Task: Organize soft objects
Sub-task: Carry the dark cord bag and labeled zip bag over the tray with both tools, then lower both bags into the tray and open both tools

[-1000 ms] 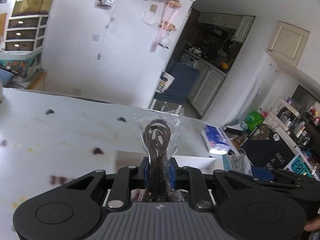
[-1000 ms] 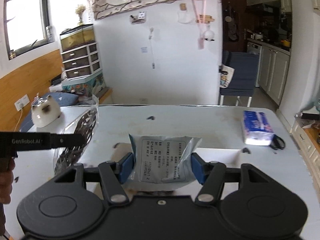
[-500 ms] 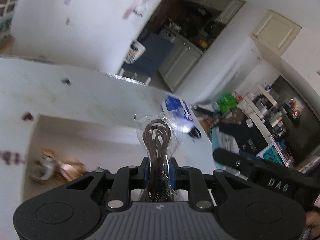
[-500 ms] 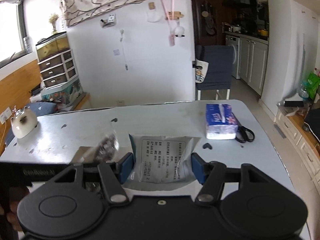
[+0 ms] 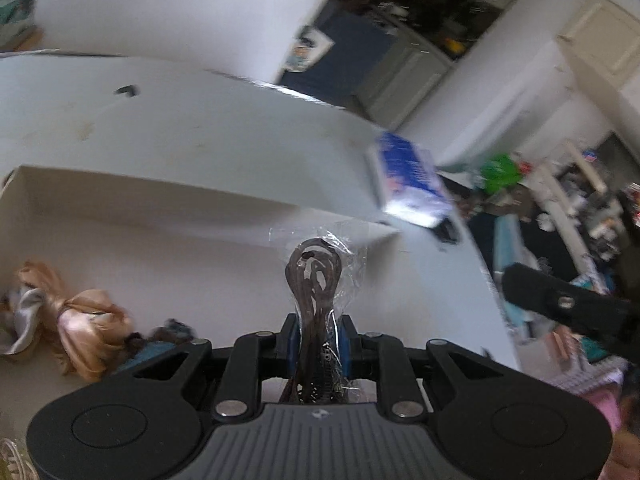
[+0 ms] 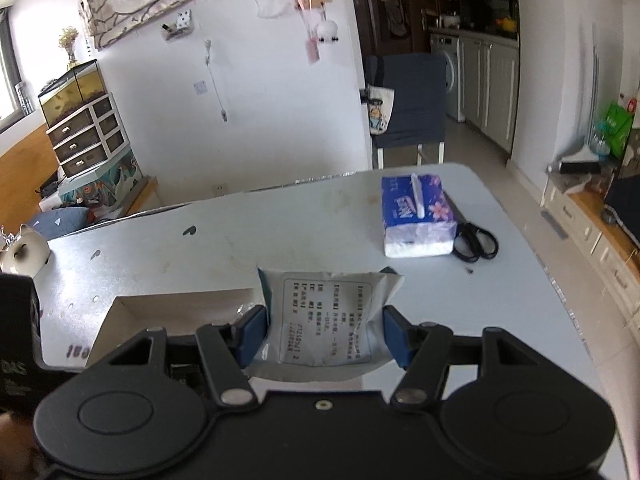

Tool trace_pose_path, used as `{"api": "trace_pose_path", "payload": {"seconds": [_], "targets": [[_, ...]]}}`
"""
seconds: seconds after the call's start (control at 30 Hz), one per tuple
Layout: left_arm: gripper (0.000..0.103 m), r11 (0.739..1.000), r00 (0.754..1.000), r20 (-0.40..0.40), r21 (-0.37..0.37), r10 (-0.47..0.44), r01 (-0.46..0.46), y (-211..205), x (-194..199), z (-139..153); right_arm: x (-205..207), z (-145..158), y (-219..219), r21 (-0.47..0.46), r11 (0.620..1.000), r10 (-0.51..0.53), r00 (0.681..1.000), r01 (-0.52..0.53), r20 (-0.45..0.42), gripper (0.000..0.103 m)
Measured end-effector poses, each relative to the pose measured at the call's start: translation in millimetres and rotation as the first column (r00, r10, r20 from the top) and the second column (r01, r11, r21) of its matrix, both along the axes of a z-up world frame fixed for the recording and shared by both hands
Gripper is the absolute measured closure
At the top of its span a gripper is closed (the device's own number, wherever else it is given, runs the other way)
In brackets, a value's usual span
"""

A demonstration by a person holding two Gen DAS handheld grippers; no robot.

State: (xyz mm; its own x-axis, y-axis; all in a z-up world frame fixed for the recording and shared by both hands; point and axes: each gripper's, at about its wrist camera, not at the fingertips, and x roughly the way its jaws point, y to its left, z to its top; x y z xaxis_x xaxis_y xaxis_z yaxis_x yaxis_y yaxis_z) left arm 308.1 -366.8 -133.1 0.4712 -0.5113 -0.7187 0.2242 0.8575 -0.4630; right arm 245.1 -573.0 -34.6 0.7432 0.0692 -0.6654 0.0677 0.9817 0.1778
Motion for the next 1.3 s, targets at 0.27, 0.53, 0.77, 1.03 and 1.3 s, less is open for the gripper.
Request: {"api": "trace_pose_path", "payload": {"seconds": [0.27,0.53,0.77,1.03,1.3], "targets": [[0.081,0.99,0.993,0.014,0.082,0.115,-0.116,9.5,4.9,-14.9,35.1,-26.1,7.0,0.066,0.998,0.03,0.997,-0.025,-0.068,0.039],[0.07,0.988,0.993,0.028,0.101,0.111,-0.113,7.9,3.2,-16.7,59.6,-49.3,9.7,0.119,0.993,-0.011,0.996,0.022,-0.088,0.014],[0.047,0.995,0.997,0.032,0.079,0.065,-0.067,2.6,1.0,-10.1,54.0,-47.0,-0.9,0.128,0.991,-0.021,0.996,0.032,-0.088,0.015],[0.042,0.996,0.999,0.027,0.082,0.032,-0.035,2.1,-4.4,-0.4,43.5,-41.5,-4.9,0.132,0.991,-0.011,0.996,0.023,-0.089,0.016],[0.028,0.996,0.998,0.056,0.089,0.014,-0.019,3.3,-15.9,23.4,28.6,-26.3,-1.8,0.131,0.991,0.018,0.998,-0.011,-0.052,0.016]]}}
